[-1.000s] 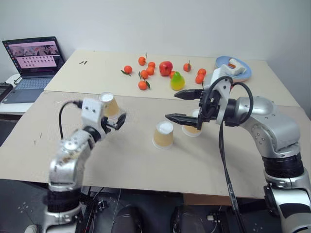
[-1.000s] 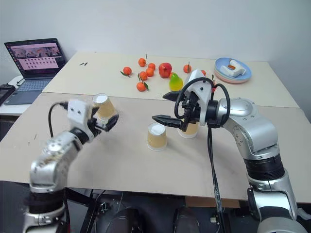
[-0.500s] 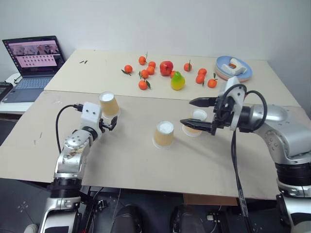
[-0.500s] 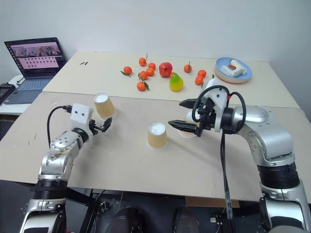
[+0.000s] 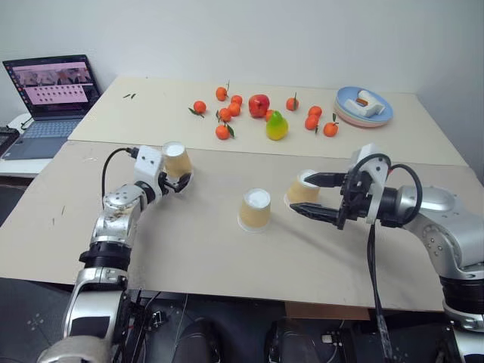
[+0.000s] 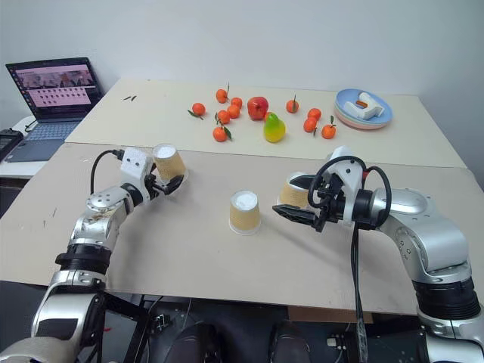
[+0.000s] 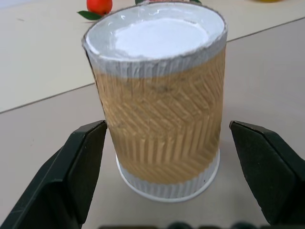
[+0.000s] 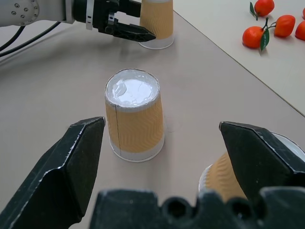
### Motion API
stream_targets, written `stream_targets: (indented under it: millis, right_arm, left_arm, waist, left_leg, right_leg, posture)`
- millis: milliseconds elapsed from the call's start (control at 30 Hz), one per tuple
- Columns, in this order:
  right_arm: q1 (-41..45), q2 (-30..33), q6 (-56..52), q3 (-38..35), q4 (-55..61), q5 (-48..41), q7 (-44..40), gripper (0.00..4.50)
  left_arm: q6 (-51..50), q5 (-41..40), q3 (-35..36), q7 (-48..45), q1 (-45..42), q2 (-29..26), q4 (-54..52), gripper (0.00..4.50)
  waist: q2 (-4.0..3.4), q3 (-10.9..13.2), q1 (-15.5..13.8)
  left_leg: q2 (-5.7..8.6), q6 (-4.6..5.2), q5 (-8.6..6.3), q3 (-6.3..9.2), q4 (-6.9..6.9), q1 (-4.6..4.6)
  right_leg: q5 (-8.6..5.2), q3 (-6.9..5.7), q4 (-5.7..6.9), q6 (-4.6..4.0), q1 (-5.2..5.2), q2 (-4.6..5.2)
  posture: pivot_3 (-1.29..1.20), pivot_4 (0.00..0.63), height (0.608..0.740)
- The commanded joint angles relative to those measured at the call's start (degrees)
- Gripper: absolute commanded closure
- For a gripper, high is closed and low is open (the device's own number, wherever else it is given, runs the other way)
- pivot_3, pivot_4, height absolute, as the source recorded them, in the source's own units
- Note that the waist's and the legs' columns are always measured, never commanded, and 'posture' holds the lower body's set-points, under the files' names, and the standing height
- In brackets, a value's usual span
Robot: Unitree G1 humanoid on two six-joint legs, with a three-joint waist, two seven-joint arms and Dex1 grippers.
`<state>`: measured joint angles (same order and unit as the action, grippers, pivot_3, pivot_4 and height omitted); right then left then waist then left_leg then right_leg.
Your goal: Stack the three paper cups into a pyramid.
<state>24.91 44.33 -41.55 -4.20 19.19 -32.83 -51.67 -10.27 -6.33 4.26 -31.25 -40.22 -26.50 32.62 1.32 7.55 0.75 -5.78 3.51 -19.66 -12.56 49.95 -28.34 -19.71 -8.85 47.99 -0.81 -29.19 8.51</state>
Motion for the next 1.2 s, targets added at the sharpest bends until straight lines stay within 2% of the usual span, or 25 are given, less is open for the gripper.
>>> stream_targets:
  millis: [33, 300, 567, 667, 767, 1067, 1133, 1200]
  right_arm:
    - [-0.9, 0.5, -0.1, -2.7, 2.7, -1.2, 1.2, 0.00]
    - [-1.7, 0.5, -0.2, -2.7, 3.2, -1.0, 2.4, 0.00]
    - [-1.0, 0.9, -0.7, -3.3, 4.4, -1.6, 3.0, 0.00]
    - [-0.8, 1.0, -0.7, -3.6, 4.3, -1.7, 2.9, 0.00]
    - [-0.6, 1.2, -0.6, -3.6, 3.9, -1.7, 3.0, 0.00]
    - [-0.5, 1.5, -0.1, -3.0, 3.1, -1.4, 3.5, 0.00]
    - [-0.4, 1.4, 0.1, -2.7, 2.8, -1.2, 3.6, 0.00]
    - [-0.2, 1.2, 0.1, -2.5, 2.7, -1.2, 3.7, 0.00]
  left_arm:
    - [3.1, 0.8, -0.1, -0.7, -4.5, -0.7, 2.3, 0.12]
    - [4.8, 0.4, -0.2, -1.4, -10.1, 0.2, 5.4, 0.12]
    - [3.8, -0.1, 0.4, -1.4, -9.3, 0.7, 6.5, 0.12]
    - [3.4, -0.3, 0.7, -1.3, -9.4, 0.7, 6.7, 0.79]
    - [2.9, -0.3, 0.8, -1.2, -9.5, 0.6, 6.9, 1.93]
    - [3.5, -0.6, 0.9, -1.5, -9.0, 0.8, 5.1, 2.06]
    - [3.2, -2.3, 1.5, -3.1, -9.2, 1.1, 3.0, 2.06]
    - [-0.2, -8.1, 1.8, -9.5, -8.4, 1.3, -6.5, 2.06]
  waist:
    - [0.03, 0.0, 0.0]
    - [0.11, 0.1, 0.0]
    - [0.12, 0.1, 0.1]
    - [0.12, 0.1, 0.1]
    - [0.12, 0.1, 0.1]
    - [0.12, 0.1, 0.1]
    - [0.12, 0.1, 0.1]
    - [0.13, 0.1, 0.1]
  left_leg:
    - [0.00, 0.00, 0.00, 0.00, 0.00, -0.01]
    - [0.01, 0.00, 0.00, 0.01, 0.02, -0.07]
    - [0.01, 0.00, 0.00, 0.01, 0.02, -0.07]
    - [0.01, 0.00, 0.00, 0.01, 0.02, -0.07]
    - [0.01, 0.00, 0.00, 0.01, 0.02, -0.06]
    - [0.01, 0.00, 0.00, 0.01, 0.02, -0.05]
    - [0.01, 0.00, 0.00, 0.01, 0.02, -0.05]
    - [0.02, 0.00, 0.00, 0.01, 0.02, -0.07]
  right_leg:
    - [0.00, 0.00, 0.00, 0.00, 0.00, 0.00]
    - [0.00, 0.00, 0.00, 0.01, -0.04, 0.00]
    - [-0.01, -0.01, 0.01, 0.02, -0.05, 0.00]
    - [-0.01, -0.01, 0.01, 0.02, -0.05, 0.00]
    - [-0.01, -0.01, 0.01, 0.02, -0.04, 0.00]
    - [-0.01, 0.00, 0.01, 0.02, -0.03, 0.00]
    - [-0.01, 0.00, 0.01, 0.02, -0.04, 0.00]
    - [-0.01, 0.00, 0.01, 0.02, -0.05, 0.00]
  posture:
    - [0.00, 0.150, 0.663]
    - [0.00, 0.150, 0.663]
    - [0.00, 0.150, 0.663]
    - [0.00, 0.150, 0.663]
    - [0.00, 0.150, 0.663]
    - [0.00, 0.150, 0.663]
    - [0.00, 0.150, 0.663]
    - [0.00, 0.150, 0.663]
